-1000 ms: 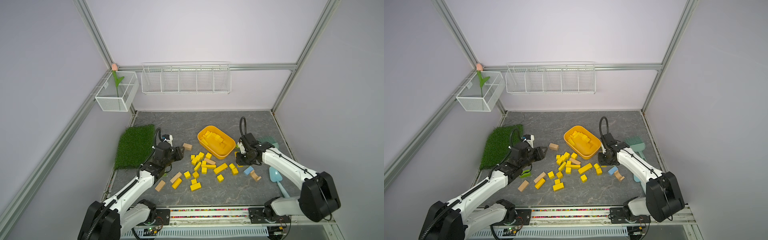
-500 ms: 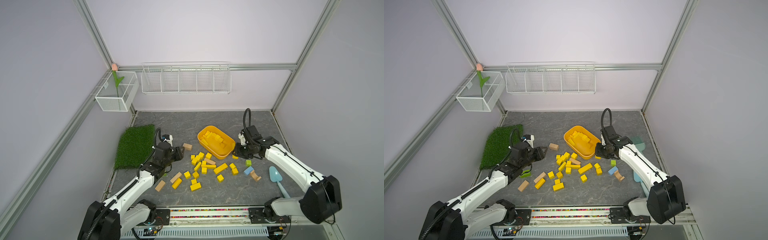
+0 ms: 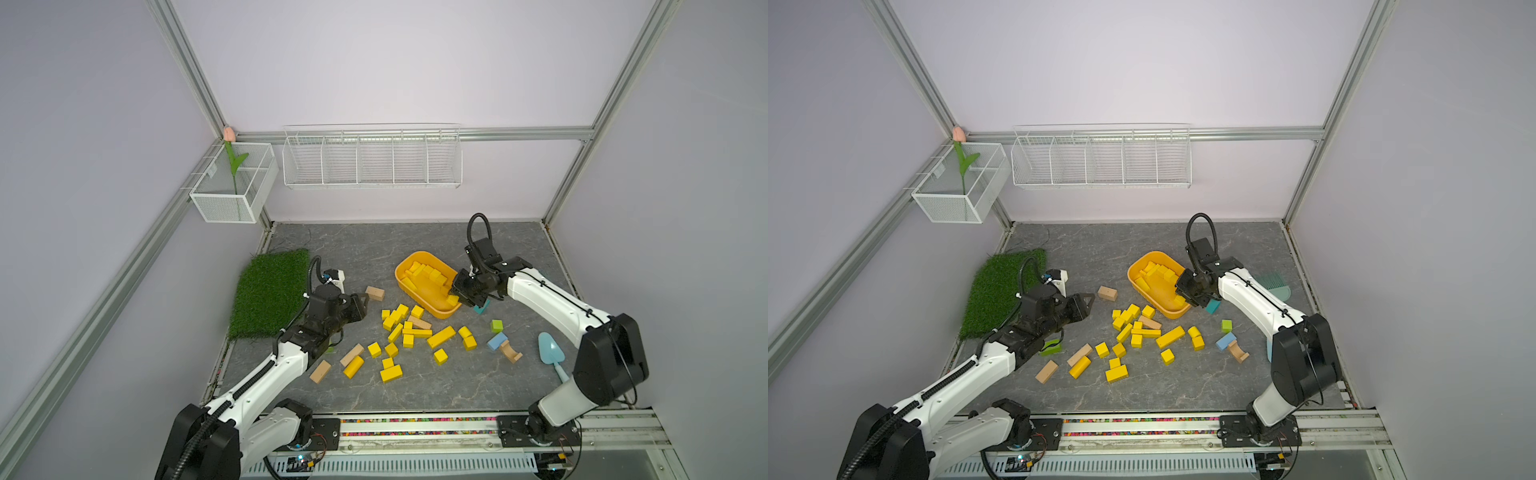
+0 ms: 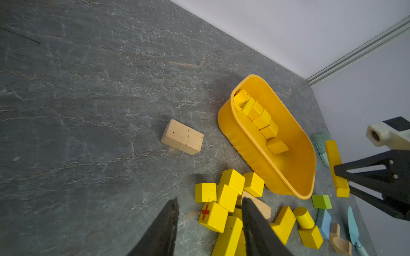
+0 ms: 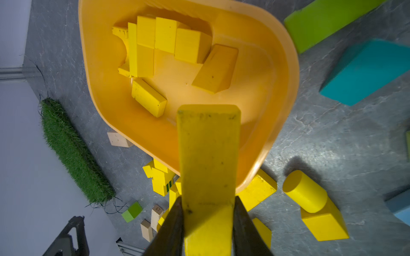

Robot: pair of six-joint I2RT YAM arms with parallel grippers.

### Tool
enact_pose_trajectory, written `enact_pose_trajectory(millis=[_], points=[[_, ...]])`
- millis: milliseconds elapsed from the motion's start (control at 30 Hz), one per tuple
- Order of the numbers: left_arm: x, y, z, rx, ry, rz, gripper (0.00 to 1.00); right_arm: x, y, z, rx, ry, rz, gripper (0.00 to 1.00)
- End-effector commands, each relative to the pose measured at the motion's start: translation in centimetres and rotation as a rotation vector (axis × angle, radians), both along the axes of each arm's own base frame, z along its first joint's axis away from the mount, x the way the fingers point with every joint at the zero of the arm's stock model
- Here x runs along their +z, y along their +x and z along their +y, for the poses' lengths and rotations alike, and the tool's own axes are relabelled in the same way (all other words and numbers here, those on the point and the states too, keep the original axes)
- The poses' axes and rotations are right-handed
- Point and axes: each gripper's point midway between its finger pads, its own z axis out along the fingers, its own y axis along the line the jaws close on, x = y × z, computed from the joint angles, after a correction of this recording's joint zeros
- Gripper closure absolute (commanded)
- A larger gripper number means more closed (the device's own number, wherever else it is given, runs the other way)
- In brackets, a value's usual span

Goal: Pick out the yellow building blocks
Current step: Pick up the building block from the center of the board, then place the building block in the storage box.

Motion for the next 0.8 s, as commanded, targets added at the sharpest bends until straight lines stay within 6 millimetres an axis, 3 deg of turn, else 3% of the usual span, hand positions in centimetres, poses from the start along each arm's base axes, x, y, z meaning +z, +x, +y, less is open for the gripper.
enact_pose_trajectory(millis=[0, 233, 567, 767], points=[[0.5, -0.1, 0.1, 0.007, -0.025, -0.015, 0.51, 0.2, 0.8, -0.5, -0.099, -0.048, 0.033, 0.77], [0.5, -0.1, 0.2, 0.007, -0.03, -0.019, 0.51, -2.1, 1.3, -1.0, -0.205, -0.092, 0.115, 0.77], [0.6, -0.1, 0.4, 0.013, -0.035, -0.02, 0.51, -5.6, 2.1, -0.2, -0.185, -0.123, 0.196, 0.77], [0.5, -0.1, 0.4, 0.013, -0.038, -0.017, 0.51, -6.6, 2.0, -0.2, -0.194, -0.138, 0.226, 0.77]])
